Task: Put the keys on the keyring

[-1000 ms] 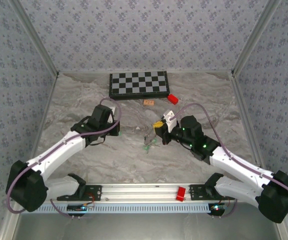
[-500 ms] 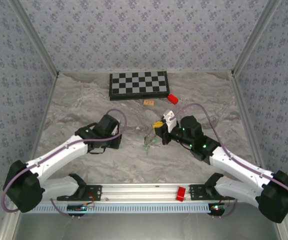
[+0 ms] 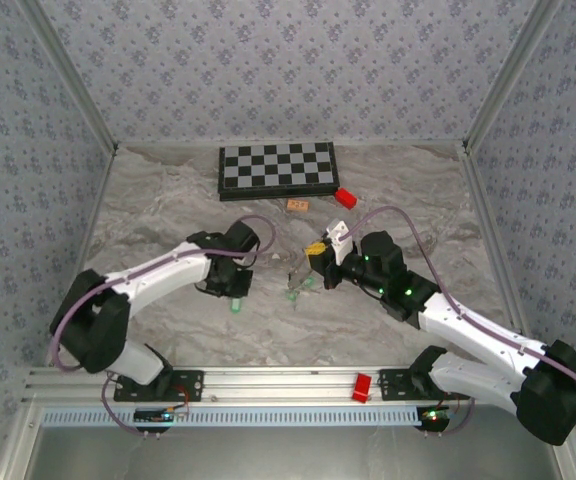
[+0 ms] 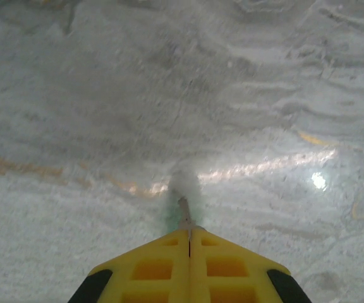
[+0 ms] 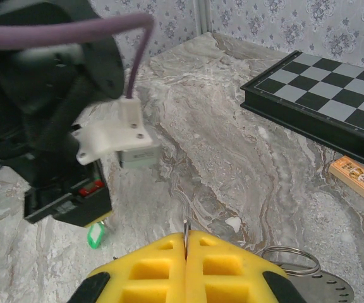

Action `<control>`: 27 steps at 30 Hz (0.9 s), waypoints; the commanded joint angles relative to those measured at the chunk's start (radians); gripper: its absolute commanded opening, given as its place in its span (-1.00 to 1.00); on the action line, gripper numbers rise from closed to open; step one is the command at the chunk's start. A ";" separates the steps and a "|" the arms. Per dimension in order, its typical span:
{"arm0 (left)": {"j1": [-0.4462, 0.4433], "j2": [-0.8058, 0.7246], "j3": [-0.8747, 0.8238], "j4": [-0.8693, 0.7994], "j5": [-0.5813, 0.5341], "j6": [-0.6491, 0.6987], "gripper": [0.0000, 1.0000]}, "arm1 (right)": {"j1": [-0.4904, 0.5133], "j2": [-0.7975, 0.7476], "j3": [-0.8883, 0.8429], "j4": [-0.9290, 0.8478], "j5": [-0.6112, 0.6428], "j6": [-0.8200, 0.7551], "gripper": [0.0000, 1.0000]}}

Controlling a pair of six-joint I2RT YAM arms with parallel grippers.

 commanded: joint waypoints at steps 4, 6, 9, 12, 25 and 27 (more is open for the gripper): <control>0.022 0.118 0.076 0.031 0.012 0.058 -1.00 | 0.008 -0.001 0.003 0.044 -0.001 0.010 -1.00; 0.026 0.133 0.081 0.061 -0.005 0.061 -1.00 | 0.007 -0.001 0.001 0.044 -0.001 0.010 -1.00; 0.025 0.144 0.072 0.096 -0.034 0.060 -1.00 | 0.007 0.002 0.002 0.048 -0.003 0.012 -1.00; 0.024 0.132 0.045 0.178 -0.058 0.054 -1.00 | 0.007 0.006 0.002 0.049 -0.004 0.013 -1.00; 0.003 -0.026 -0.224 0.566 -0.161 0.019 -1.00 | 0.008 0.019 0.001 0.062 -0.015 0.020 -1.00; -0.008 -0.038 -0.249 0.601 -0.182 0.022 -1.00 | 0.008 0.019 0.000 0.065 -0.017 0.021 -1.00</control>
